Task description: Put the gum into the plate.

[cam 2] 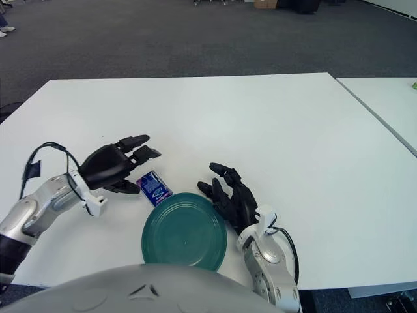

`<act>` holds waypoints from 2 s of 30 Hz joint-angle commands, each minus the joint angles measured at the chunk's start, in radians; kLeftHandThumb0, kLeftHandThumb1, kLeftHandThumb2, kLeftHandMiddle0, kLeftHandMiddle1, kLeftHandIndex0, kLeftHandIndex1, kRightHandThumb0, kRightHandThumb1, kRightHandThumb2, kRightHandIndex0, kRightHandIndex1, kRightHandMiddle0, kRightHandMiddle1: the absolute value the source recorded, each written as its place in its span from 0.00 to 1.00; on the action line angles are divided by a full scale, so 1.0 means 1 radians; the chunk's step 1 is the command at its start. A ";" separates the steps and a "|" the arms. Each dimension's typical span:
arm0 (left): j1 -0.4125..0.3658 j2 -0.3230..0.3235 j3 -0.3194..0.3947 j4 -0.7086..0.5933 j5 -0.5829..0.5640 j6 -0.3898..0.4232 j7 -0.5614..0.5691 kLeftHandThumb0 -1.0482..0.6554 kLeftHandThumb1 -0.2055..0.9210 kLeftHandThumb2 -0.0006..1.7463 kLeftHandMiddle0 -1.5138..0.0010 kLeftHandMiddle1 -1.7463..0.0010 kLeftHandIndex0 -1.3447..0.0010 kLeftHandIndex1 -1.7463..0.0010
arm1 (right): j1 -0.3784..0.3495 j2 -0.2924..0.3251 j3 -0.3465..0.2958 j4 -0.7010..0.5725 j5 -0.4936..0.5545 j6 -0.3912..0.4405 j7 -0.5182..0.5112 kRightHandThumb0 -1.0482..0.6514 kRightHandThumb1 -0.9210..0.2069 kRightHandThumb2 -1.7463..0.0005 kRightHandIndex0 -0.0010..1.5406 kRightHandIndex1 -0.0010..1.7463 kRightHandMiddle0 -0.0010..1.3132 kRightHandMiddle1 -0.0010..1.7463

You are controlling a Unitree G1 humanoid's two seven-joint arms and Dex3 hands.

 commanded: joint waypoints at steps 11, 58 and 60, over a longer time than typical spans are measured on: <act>-0.081 0.041 -0.060 0.103 0.012 -0.044 -0.013 0.17 1.00 0.13 0.82 0.99 0.98 0.50 | 0.098 -0.033 -0.050 0.088 -0.025 0.002 -0.023 0.26 0.00 0.62 0.39 0.11 0.07 0.48; -0.116 0.040 -0.251 0.309 0.098 -0.159 0.127 0.20 0.97 0.12 0.75 0.98 0.92 0.47 | 0.032 -0.007 -0.218 0.111 0.028 0.054 -0.085 0.29 0.00 0.64 0.35 0.27 0.12 0.49; -0.118 0.034 -0.259 0.313 0.097 -0.157 0.134 0.21 0.95 0.14 0.74 0.99 0.92 0.47 | 0.027 -0.006 -0.220 0.118 0.028 0.053 -0.084 0.29 0.00 0.64 0.34 0.27 0.12 0.49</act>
